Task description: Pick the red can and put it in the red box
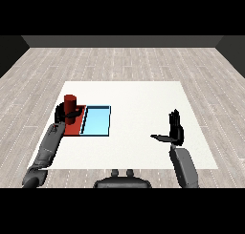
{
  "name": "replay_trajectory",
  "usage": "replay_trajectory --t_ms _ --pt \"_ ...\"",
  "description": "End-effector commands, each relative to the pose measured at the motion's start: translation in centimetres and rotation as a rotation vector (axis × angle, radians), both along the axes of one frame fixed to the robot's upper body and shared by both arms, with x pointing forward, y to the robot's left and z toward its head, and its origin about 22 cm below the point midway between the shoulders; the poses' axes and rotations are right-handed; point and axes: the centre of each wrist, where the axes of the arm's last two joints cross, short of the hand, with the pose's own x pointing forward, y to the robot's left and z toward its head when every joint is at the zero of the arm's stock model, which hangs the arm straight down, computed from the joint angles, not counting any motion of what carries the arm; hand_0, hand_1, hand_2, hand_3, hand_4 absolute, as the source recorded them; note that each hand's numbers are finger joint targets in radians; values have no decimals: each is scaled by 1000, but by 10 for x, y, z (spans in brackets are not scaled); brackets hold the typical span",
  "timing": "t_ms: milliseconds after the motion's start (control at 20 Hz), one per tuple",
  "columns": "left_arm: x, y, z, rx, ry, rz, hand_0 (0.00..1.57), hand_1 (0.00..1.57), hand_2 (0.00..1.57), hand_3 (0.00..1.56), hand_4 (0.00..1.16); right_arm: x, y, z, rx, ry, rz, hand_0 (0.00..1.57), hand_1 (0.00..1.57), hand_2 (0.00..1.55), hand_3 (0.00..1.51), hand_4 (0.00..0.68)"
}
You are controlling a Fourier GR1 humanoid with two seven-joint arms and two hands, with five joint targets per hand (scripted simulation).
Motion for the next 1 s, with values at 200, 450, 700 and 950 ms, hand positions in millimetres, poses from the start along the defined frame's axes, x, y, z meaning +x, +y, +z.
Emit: replay_trajectory --t_ms 200,450,700,950 --pt "-3 26 -57 62 199 168 1474 1474 1489 1457 1020 14 -16 1 -24 -62 28 0 0 0 0 0" --pt "-15 47 -71 117 371 259 333 333 454 328 723 5 1 5 -48 -83 17 0 0 0 0 0" --pt "-21 40 -85 10 431 290 760 760 758 0 672 0 -9 13 -54 -125 8 0 0 0 0 0" --pt "-22 69 -67 111 547 174 0 0 0 0 654 2 3 12 -18 -132 36 0 0 0 0 0"
